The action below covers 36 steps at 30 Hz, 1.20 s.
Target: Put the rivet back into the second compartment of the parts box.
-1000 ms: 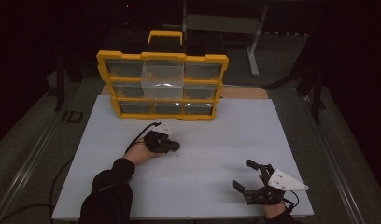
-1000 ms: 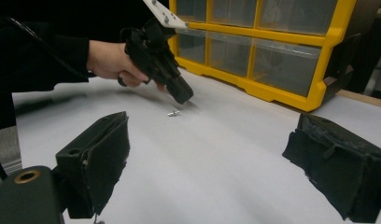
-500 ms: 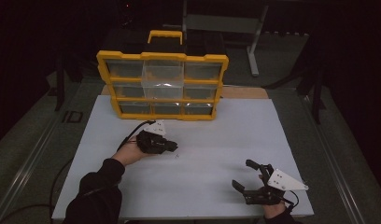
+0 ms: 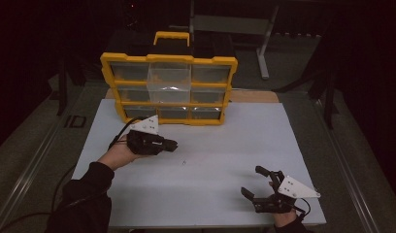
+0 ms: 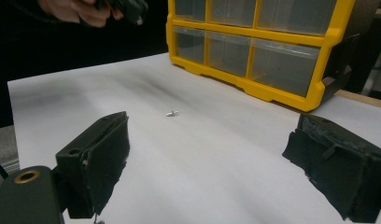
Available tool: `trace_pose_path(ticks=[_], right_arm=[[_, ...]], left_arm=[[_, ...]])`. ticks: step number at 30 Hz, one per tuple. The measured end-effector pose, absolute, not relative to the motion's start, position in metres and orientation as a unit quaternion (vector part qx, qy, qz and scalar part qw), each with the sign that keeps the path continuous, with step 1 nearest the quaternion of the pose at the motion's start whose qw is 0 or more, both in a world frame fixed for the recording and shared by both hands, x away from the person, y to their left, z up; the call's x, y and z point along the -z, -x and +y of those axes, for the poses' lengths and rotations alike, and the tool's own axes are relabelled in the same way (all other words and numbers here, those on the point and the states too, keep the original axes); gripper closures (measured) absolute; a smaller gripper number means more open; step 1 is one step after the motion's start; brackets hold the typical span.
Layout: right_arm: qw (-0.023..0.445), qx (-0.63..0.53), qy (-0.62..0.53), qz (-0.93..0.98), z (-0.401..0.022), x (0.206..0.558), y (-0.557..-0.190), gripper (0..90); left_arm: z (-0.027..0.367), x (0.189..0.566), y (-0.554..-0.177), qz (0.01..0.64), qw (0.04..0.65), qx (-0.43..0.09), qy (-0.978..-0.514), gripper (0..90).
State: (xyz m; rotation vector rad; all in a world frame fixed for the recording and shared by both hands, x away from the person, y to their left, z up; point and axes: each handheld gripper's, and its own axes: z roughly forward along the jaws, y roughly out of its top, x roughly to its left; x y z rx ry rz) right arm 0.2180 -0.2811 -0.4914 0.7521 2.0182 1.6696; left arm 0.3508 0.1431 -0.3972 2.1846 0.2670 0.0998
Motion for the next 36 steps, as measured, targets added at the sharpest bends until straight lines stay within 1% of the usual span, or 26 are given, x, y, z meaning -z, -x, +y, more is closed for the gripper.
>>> trace_pose_path(ticks=[5, 6, 7, 8, 12, 13, 17, 18, 20, 21, 22, 28, 36], right_arm=[[0.208, -0.6, -0.269, 0.724, -0.281, 0.491, -0.218, 11.0], [0.207, -0.6, -0.27, 0.724, -0.282, 0.491, -0.218, 11.0], [0.206, -0.6, -0.271, 0.724, -0.282, 0.491, -0.218, 11.0], [0.206, -0.6, -0.271, 0.724, -0.281, 0.491, -0.218, 11.0], [0.206, -0.6, -0.269, 0.725, -0.281, 0.491, -0.218, 11.0], [0.206, -0.6, -0.269, 0.725, -0.281, 0.491, -0.218, 11.0], [0.206, -0.601, -0.27, 0.724, -0.282, 0.491, -0.218, 11.0], [0.206, -0.601, -0.27, 0.724, -0.282, 0.491, -0.218, 11.0], [0.205, -0.601, -0.27, 0.724, -0.282, 0.491, -0.218, 11.0], [0.205, -0.601, -0.27, 0.724, -0.282, 0.491, -0.218, 11.0], [0.205, -0.601, -0.27, 0.724, -0.282, 0.491, -0.218, 11.0], [0.206, -0.603, -0.27, 0.722, -0.282, 0.491, -0.218, 11.0], [0.2, -0.604, -0.267, 0.724, -0.281, 0.492, -0.218, 11.0]], left_arm=[[0.154, 0.369, -0.352, 0.106, 0.47, -0.042, -0.875, 81.0], [0.154, 0.369, -0.352, 0.106, 0.47, -0.042, -0.875, 81.0], [0.156, 0.358, -0.352, 0.102, 0.476, -0.044, -0.872, 81.0], [0.156, 0.358, -0.352, 0.102, 0.476, -0.044, -0.872, 80.9], [0.161, 0.329, -0.352, 0.094, 0.489, -0.053, -0.866, 80.9], [0.161, 0.329, -0.352, 0.094, 0.489, -0.053, -0.866, 81.0], [0.164, 0.303, -0.356, 0.086, 0.498, -0.064, -0.861, 80.9], [0.164, 0.303, -0.356, 0.086, 0.498, -0.064, -0.861, 81.0], [0.166, 0.286, -0.357, 0.082, 0.505, -0.073, -0.856, 81.0], [0.166, 0.286, -0.357, 0.082, 0.505, -0.073, -0.856, 81.0], [0.169, 0.274, -0.36, 0.083, 0.51, -0.081, -0.852, 81.0], [0.175, 0.254, -0.369, 0.092, 0.528, -0.095, -0.839, 81.0], [0.174, 0.229, -0.385, 0.103, 0.538, -0.114, -0.829, 80.9]])
